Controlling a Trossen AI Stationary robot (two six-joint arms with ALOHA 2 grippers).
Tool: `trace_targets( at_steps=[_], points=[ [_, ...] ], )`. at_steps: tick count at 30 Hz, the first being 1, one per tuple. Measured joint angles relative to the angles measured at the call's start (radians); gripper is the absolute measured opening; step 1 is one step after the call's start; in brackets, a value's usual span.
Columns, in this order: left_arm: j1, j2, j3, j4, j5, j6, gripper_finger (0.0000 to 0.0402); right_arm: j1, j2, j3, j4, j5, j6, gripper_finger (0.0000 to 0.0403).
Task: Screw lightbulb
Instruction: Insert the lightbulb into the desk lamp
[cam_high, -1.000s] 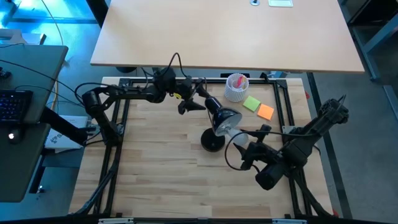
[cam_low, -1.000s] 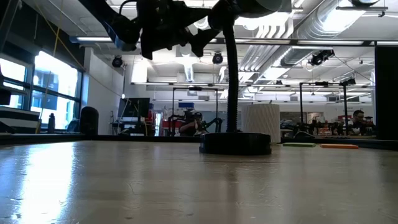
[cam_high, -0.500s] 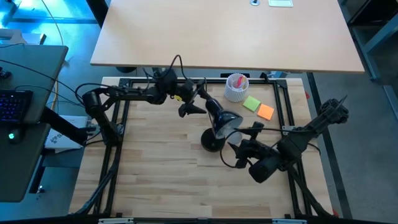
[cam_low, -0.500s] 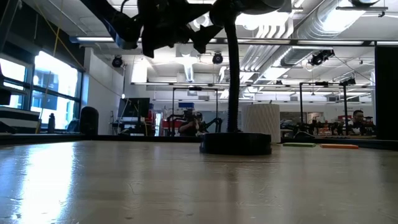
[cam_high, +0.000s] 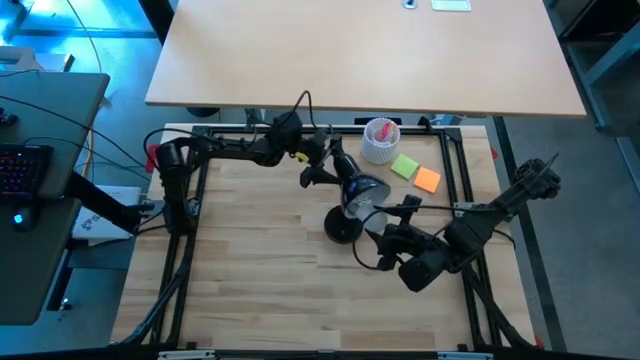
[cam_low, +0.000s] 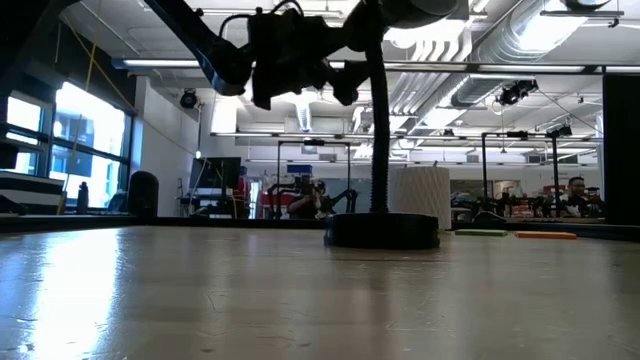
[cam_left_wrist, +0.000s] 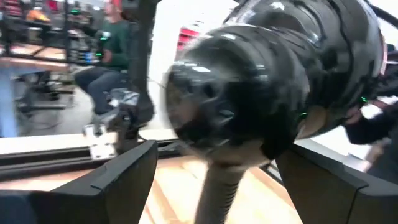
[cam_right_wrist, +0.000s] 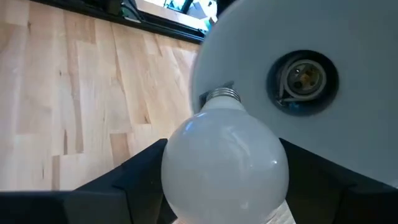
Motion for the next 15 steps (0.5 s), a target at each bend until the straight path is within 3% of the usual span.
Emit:
trace_targets(
  at_steps=[7,15],
  points=[
    [-0.020,0.003,0.004,0.156,0.093,-0.056,0.0320,-0.001,-0.039,0.000,-0.004,0.018,0.052,0.0263],
    [-0.010,-0.001,0.005,0.305,0.092,-0.170,0.0319,-0.002,-0.042,0.000,0.027,0.084,0.051,0.0263]
  ],
)
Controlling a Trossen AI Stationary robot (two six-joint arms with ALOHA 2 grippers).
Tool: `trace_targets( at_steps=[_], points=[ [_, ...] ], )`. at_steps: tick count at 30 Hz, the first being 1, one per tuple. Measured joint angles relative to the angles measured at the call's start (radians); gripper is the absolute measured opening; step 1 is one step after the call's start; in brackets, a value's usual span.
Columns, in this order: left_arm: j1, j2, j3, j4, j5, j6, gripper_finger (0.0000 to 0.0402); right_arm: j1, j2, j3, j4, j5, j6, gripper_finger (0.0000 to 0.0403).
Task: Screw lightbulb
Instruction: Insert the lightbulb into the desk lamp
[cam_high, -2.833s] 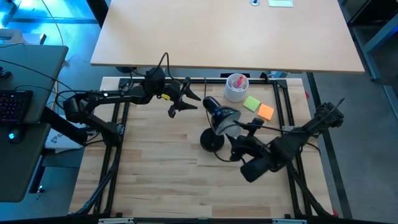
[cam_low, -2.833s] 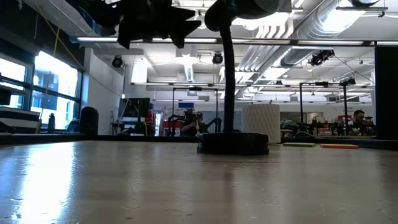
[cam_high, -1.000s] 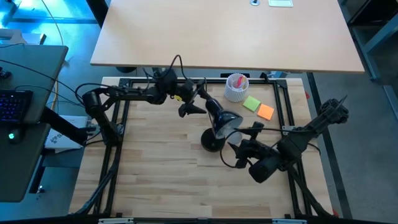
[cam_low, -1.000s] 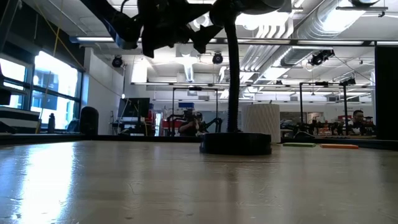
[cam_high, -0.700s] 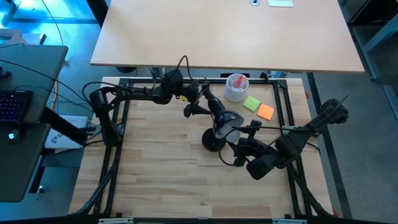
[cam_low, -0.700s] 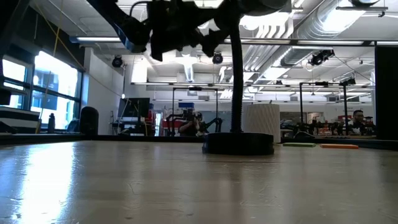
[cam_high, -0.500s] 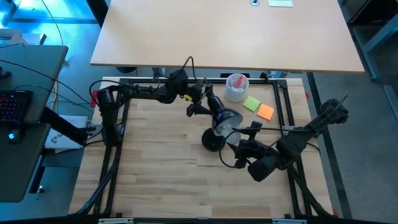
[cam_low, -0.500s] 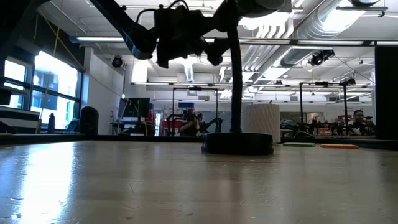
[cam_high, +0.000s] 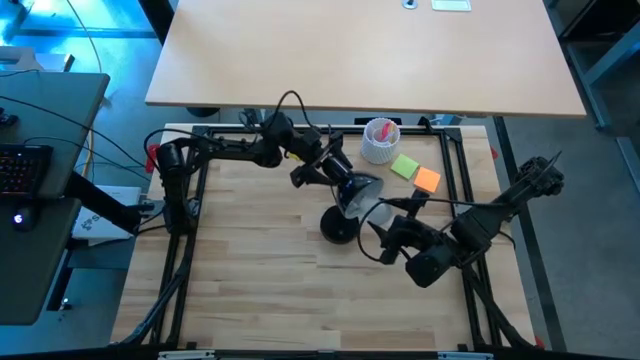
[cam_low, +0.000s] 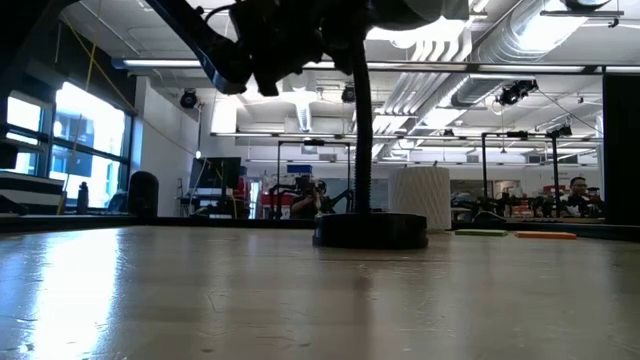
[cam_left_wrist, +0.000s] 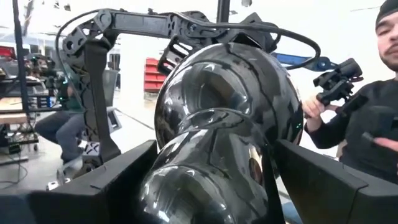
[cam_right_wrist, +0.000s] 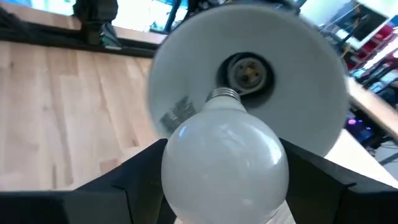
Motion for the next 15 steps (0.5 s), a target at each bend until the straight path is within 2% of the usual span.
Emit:
trace_targets(
  at_steps=[3,7,11,15],
  points=[
    [-0.001,0.000,0.000,0.004,0.001,-0.012,0.0317,-0.012,0.000,0.000,0.015,0.029,-0.017,0.0263],
    [0.001,0.000,0.000,0.007,0.016,-0.036,0.0305,-0.061,0.014,0.000,0.014,0.011,-0.036,0.0263],
    [0.011,0.000,0.000,0.002,0.049,-0.064,0.0281,-0.095,0.033,0.000,0.044,0.040,-0.159,0.0263],
    [0.019,-0.001,-0.005,0.000,0.053,-0.065,0.0265,-0.132,0.034,0.000,0.138,-0.015,-0.290,0.0263]
  ],
)
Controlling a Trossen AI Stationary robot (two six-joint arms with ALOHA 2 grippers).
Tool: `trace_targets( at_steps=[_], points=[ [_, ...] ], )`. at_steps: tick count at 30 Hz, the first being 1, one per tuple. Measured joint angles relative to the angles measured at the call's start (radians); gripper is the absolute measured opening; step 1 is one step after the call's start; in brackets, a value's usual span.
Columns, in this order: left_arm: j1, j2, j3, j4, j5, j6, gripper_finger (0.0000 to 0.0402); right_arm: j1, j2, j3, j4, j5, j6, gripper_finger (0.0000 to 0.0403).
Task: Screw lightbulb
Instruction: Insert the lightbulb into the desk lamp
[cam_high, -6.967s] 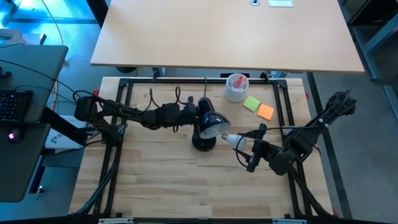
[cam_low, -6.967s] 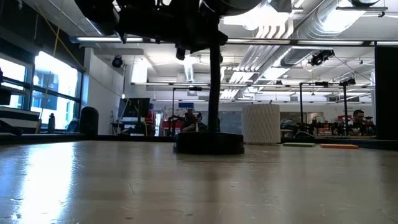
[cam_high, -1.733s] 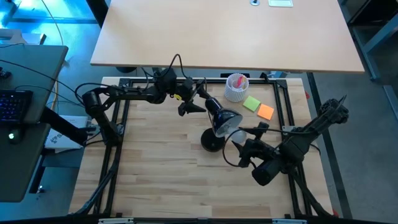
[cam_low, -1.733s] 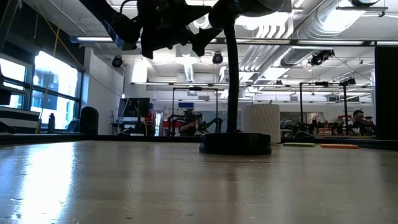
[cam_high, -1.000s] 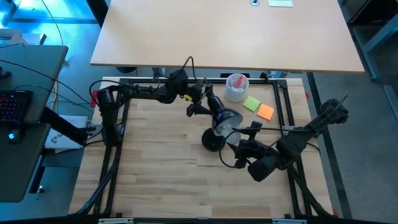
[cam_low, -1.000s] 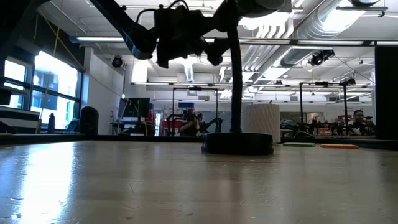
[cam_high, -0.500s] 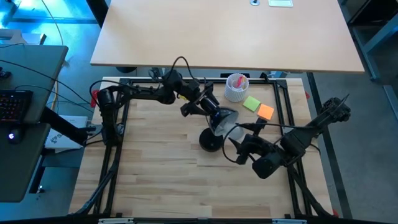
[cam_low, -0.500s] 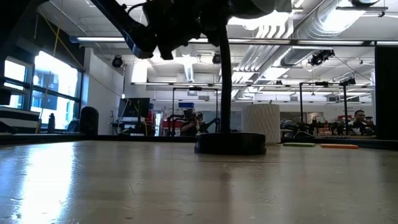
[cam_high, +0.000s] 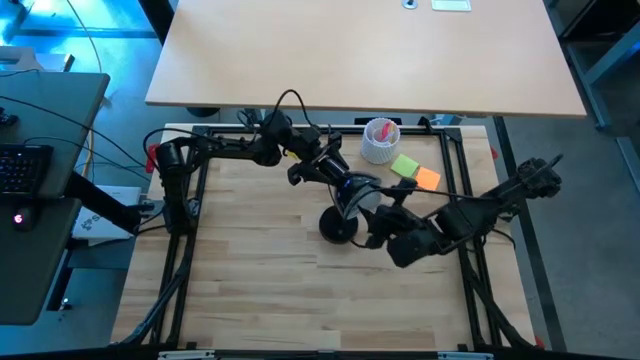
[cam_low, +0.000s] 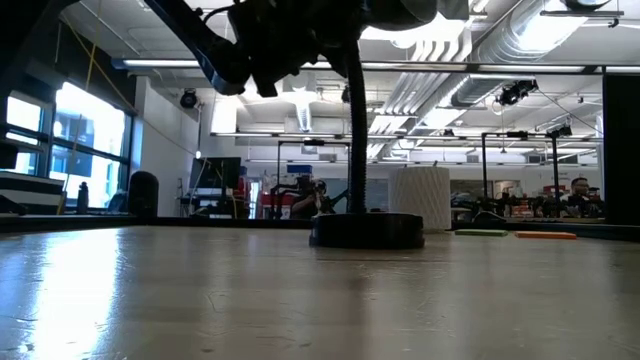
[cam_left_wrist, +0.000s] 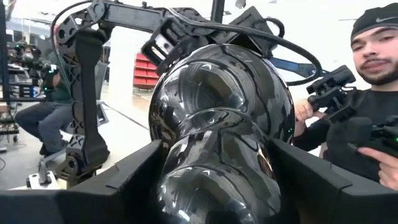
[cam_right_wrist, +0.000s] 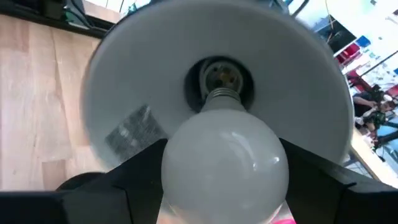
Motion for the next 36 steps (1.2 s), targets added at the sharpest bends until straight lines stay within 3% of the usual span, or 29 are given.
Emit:
trace_targets(
  at_steps=[7,17,28,36],
  points=[
    [0.006,0.000,0.000,-0.006,0.003,0.003,0.0265,-0.043,0.000,0.000,0.131,-0.063,-0.252,0.0263],
    [0.007,-0.003,0.000,-0.053,0.014,0.024,0.0264,-0.132,0.001,0.000,0.131,-0.139,-0.386,0.0263],
    [0.002,-0.001,-0.001,-0.055,-0.011,0.025,0.0264,-0.180,0.001,0.000,0.155,-0.183,-0.360,0.0263],
    [-0.010,-0.001,-0.002,-0.057,-0.027,0.059,0.0264,-0.230,-0.004,0.002,0.155,-0.260,-0.176,0.0263]
  ],
)
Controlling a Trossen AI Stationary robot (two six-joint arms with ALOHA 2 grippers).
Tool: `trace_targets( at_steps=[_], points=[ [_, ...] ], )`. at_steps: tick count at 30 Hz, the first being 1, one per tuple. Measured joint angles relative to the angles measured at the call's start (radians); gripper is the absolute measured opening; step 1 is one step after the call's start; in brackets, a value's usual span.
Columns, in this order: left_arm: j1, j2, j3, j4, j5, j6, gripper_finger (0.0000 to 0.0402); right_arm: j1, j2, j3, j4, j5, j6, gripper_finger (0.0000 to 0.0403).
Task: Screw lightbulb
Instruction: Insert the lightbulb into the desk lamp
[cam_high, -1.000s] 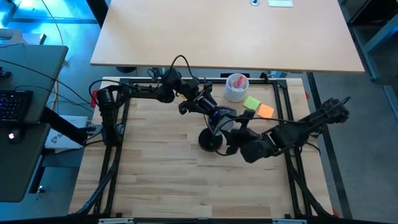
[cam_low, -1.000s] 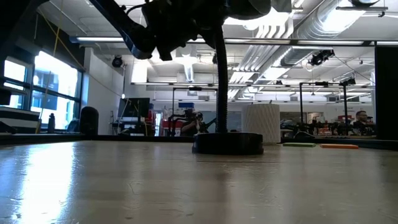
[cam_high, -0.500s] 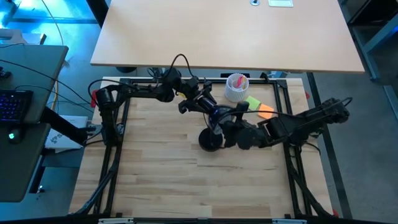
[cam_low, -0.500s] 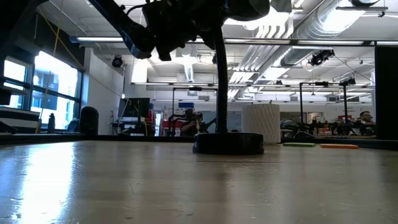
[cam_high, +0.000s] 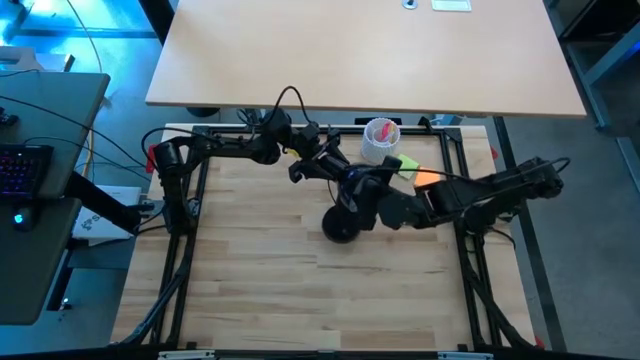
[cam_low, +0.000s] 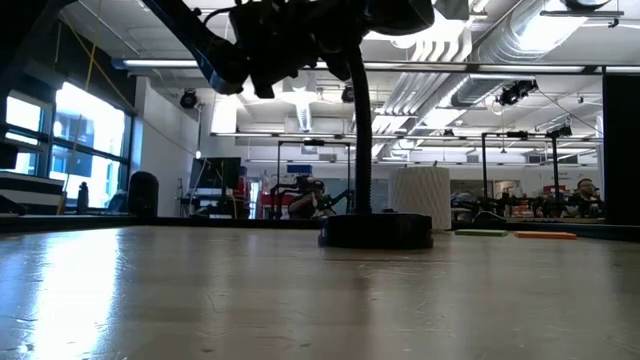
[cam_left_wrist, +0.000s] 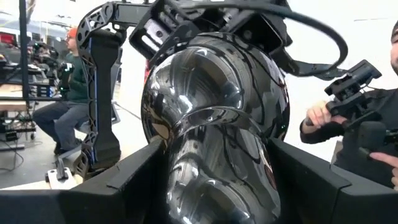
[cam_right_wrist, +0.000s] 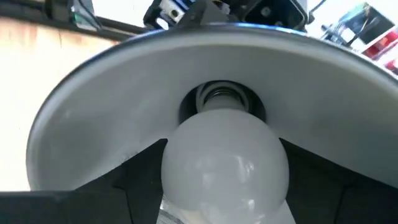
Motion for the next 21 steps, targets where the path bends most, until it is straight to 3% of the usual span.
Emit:
trace_targets(
  at_steps=[12,16,21],
  points=[
    [-0.007,0.001,0.000,0.000,0.028,0.089,0.0264,-0.026,-0.002,0.001,0.011,-0.076,0.467,0.0263],
    [-0.008,0.001,0.001,0.002,0.045,0.107,0.0264,-0.027,-0.005,0.001,0.025,-0.058,0.730,0.0263],
    [-0.008,0.002,0.002,0.012,0.076,0.128,0.0264,-0.027,-0.004,-0.001,0.067,-0.051,0.847,0.0263]
  ],
)
